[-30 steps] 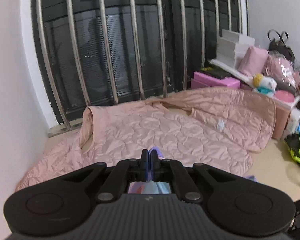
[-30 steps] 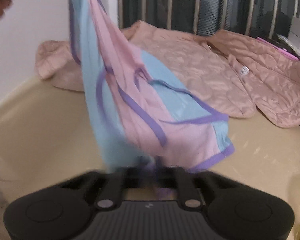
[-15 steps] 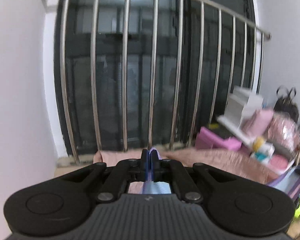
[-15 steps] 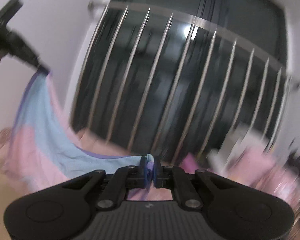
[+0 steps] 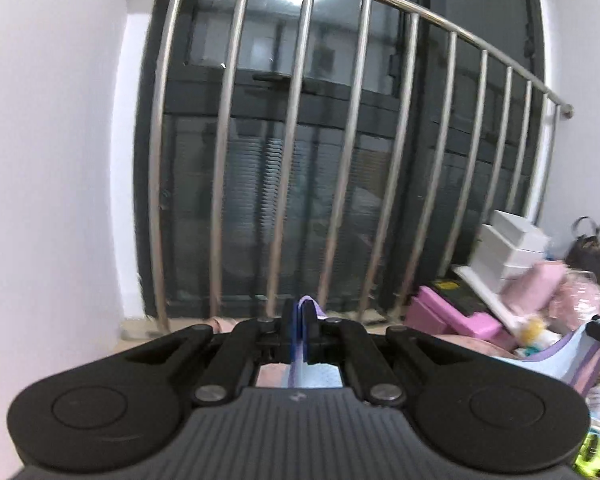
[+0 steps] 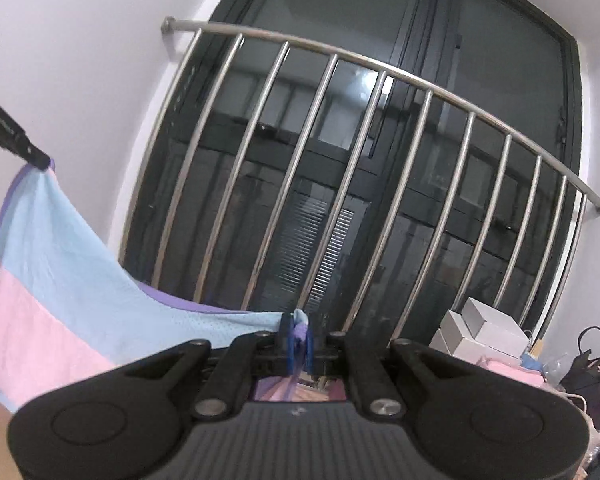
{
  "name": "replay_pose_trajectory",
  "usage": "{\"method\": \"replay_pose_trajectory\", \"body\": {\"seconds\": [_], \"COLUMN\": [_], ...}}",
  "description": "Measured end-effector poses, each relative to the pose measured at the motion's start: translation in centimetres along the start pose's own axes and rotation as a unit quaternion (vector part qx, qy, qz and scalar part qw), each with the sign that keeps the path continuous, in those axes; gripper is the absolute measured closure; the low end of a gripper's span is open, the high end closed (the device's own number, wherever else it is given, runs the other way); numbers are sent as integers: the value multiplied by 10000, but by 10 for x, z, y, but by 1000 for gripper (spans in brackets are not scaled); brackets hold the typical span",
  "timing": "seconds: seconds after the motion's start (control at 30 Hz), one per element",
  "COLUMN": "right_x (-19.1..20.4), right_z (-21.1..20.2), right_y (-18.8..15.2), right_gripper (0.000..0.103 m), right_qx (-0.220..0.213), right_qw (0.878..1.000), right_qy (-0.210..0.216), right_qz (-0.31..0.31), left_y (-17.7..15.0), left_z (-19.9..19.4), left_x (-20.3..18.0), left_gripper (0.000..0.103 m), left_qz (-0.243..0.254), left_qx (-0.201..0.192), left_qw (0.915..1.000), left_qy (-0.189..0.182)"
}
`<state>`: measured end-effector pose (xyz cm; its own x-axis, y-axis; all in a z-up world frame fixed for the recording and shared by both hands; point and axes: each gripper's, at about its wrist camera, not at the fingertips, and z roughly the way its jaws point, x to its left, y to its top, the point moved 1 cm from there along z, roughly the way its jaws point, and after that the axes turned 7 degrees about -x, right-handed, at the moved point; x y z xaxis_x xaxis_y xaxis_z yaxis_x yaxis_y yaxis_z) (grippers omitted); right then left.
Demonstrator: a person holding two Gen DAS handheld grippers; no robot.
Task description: Fold clothes
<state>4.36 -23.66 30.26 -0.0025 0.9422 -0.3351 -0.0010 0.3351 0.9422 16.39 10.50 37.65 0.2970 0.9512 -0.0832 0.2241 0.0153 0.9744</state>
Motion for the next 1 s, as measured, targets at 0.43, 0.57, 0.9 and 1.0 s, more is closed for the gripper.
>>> {"method": "replay_pose_trajectory", "body": {"seconds": [0.43,0.57,0.9,1.0], "right_x": [76,98,114,122], "right_z": [-72,-112,-47,-18], "right_y": [-172,-216,-234,-250], "right_gripper": [89,67,58,97], "right_qx": [1162,1842,2360,2752], "right_qw": [9743,9583,9611,9511], "right_qy": [1923,2143,1146,1040], "right_qz": [174,431,864,938], "left_y": [-251,-331,-350,-353], "left_z": [-56,-64,-84,-94], "left_x": [26,43,-20,-37], "left_gripper": [96,68,43,41], "left_qz": [-693,-1211,-1523,-1542], "left_qx": [1436,1992,1601,1585], "left_qw": [9867,9724,9753,9752], "left_qy": [-313,75,-67,-121]}}
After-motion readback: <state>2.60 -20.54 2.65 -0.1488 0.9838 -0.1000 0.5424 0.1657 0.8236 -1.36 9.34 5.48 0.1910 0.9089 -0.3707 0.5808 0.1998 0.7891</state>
